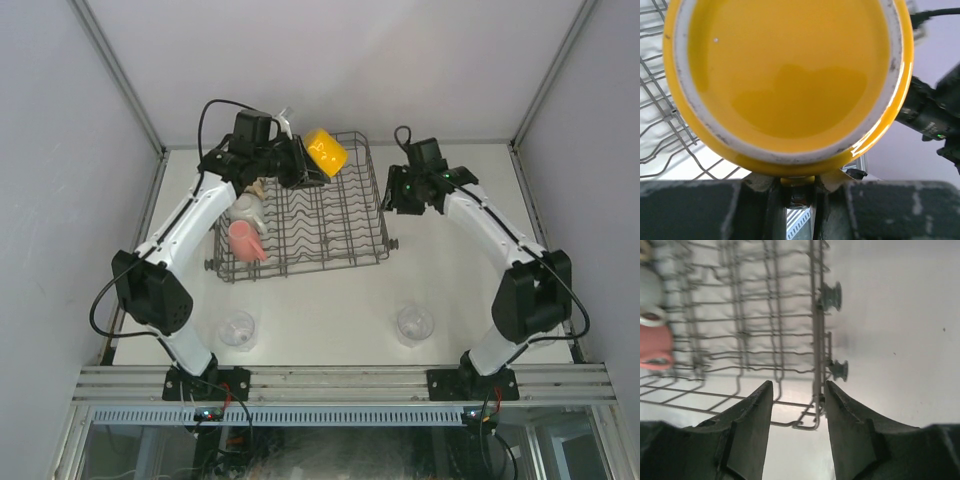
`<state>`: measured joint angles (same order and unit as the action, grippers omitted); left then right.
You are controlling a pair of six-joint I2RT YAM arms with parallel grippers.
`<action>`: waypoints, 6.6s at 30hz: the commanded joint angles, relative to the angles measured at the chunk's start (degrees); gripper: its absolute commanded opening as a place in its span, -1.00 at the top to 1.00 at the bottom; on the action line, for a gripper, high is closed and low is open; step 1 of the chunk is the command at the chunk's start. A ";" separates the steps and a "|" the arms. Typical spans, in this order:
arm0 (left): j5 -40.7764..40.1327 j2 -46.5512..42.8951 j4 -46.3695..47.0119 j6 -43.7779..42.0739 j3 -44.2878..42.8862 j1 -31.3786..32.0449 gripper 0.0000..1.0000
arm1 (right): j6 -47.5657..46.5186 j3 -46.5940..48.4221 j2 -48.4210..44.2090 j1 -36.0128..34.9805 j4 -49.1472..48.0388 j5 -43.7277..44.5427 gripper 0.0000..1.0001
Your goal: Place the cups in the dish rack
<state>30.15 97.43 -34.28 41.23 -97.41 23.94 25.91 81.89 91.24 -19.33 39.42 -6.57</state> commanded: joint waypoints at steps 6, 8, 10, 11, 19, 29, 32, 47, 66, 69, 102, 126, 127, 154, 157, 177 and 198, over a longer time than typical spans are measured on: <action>-1.54 -1.01 1.58 -5.10 -7.08 -0.25 1.00 | -3.14 2.92 5.76 -4.55 4.51 8.72 0.10; -1.98 -1.10 1.52 -5.43 -7.10 -0.23 1.00 | -2.91 2.48 6.64 -5.10 3.61 9.31 0.10; -2.40 -1.06 1.50 -5.74 -7.10 -0.38 1.00 | -2.83 2.05 7.40 -5.60 2.54 10.33 0.10; -2.52 -0.95 1.48 -5.85 -7.02 -0.45 1.00 | -2.88 1.89 7.76 -5.65 2.18 10.69 0.11; -4.58 -0.36 2.83 -6.77 -5.48 -0.60 1.00 | -3.39 1.80 12.65 -6.07 -0.09 10.29 0.29; -11.83 1.35 4.09 -9.09 -4.54 -0.57 1.00 | -1.02 -4.02 8.31 -11.79 -0.21 11.22 1.00; -13.57 2.53 4.86 -9.67 -4.82 -0.25 1.00 | 0.28 -5.81 6.65 -13.94 -0.24 11.22 1.00; -24.45 12.01 4.12 -16.42 -12.07 7.35 1.00 | 6.17 -11.04 1.41 -20.26 -0.15 8.14 1.00; -36.64 31.88 -3.61 -17.94 -33.53 8.22 1.00 | 7.83 -18.14 -23.01 -11.41 4.43 10.21 -0.03; -37.15 33.45 -3.34 -17.71 -33.09 8.39 1.00 | 7.55 -18.21 -26.82 -7.25 5.33 8.96 -0.04; -31.10 47.62 -3.96 -11.39 -43.66 8.66 0.99 | 6.78 -21.50 -33.50 7.43 6.50 4.28 0.05; -29.93 46.13 -2.99 -14.25 -40.95 10.41 1.00 | 5.65 -23.36 -33.32 10.05 5.08 2.27 0.09; -30.08 45.98 -3.03 -14.44 -40.49 10.54 1.00 | 5.72 -23.50 -33.32 10.10 5.00 2.23 0.10; -37.12 38.39 -1.48 -13.48 -26.40 12.53 0.80 | 5.52 -27.50 -36.02 11.78 3.74 -0.28 0.13; -37.89 36.38 0.14 -13.26 -22.42 12.53 0.52 | 5.60 -27.72 -36.09 11.94 3.60 -0.73 0.13; -37.17 26.18 4.69 -13.66 -12.98 12.83 -0.56 | 4.77 -28.27 -36.24 8.61 10.04 2.40 0.08; -28.88 -1.55 -3.28 -10.35 -3.83 12.86 -0.59 | 19.94 -36.44 -47.09 -11.19 26.89 9.51 0.03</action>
<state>-2.74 103.28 -36.93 28.45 -104.64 36.62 40.93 47.42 46.15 -28.75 65.04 0.49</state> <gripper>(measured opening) 0.791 0.481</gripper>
